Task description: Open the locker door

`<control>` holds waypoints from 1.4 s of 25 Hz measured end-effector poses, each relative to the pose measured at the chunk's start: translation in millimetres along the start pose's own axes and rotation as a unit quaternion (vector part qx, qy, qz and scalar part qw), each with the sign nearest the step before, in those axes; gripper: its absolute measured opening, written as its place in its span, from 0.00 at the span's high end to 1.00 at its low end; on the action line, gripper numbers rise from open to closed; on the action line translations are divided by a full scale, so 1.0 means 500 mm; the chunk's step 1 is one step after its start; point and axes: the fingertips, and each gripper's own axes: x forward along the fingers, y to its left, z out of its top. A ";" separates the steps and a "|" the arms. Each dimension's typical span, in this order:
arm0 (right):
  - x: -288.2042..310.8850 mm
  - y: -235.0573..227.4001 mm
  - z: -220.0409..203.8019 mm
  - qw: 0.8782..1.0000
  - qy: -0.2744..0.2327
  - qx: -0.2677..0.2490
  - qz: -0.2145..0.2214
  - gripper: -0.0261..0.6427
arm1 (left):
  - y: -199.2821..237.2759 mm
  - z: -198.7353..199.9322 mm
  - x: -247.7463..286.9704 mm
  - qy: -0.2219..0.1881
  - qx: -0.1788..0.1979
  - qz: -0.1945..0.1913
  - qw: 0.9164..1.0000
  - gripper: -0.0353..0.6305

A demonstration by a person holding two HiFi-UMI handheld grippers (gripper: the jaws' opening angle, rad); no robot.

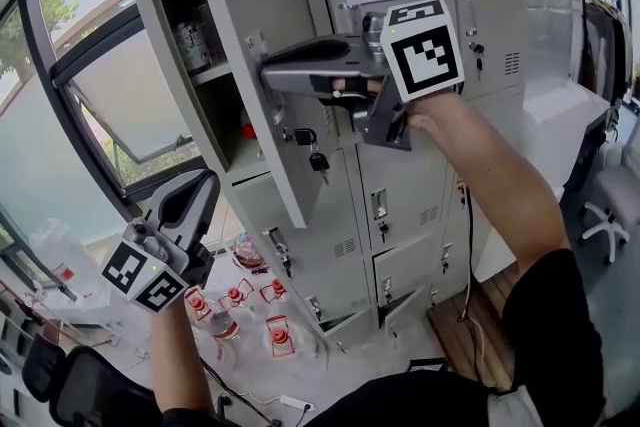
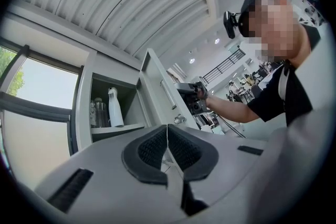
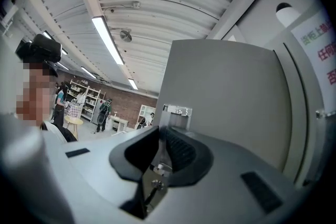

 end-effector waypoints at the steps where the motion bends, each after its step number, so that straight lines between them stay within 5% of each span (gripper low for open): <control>1: -0.009 0.001 0.001 1.000 -0.001 0.001 0.006 0.88 | -0.007 0.002 0.008 0.001 0.001 0.001 1.000 0.92; 35: -0.175 0.008 0.014 0.984 -0.045 0.062 0.161 0.88 | -0.091 0.000 0.075 0.029 0.009 0.032 0.999 0.92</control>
